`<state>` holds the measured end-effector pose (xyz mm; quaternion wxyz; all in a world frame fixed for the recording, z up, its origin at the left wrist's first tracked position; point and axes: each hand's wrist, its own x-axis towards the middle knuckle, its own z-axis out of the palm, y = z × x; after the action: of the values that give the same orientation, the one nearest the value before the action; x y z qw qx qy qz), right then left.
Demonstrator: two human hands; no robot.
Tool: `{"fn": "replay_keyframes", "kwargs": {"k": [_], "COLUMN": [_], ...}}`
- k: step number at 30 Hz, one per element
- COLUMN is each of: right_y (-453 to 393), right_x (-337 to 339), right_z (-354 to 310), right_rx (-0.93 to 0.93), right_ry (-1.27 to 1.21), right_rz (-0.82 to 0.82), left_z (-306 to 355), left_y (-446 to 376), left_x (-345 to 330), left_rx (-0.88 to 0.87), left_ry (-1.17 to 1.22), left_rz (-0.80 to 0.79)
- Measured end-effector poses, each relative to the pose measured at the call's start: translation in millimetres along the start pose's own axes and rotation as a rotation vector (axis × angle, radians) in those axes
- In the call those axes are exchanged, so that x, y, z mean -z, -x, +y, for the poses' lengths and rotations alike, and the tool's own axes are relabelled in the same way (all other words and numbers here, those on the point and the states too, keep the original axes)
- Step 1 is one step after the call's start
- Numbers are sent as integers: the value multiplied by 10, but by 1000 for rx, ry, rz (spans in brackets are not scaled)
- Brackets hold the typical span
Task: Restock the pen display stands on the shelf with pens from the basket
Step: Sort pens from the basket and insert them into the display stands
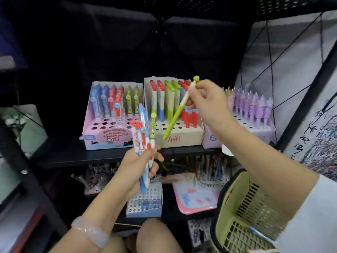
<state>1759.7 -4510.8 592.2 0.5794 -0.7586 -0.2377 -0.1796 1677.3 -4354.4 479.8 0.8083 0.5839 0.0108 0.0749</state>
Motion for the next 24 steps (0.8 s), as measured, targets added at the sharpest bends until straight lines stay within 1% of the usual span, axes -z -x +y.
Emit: {"fn": "replay_keyframes", "kwargs": {"k": [2,5,12,16,20,24], "right_y": [-180,-283,-309,-331,-441,-486], "right_x": [20,2,5,-10,-17,-25], "right_z": [-44,4,31,36,122,178], "right_rx": [103,145,175,143,112,37], "right_ry": [155,389,494,575,748,766], "right_rz": [95,107,161,120,49,56], "left_z": [17,31,14,-1,0,14], "left_y": [-27,-66,-96,-79,-62,-49], "left_x": [62,92,92,79,69,56], "left_rx": [-13,-28,-12,4,12,11], "left_ry": [-1,-5,-1,-8,7,10], "left_rz": [6,14,5,4,22,21]}}
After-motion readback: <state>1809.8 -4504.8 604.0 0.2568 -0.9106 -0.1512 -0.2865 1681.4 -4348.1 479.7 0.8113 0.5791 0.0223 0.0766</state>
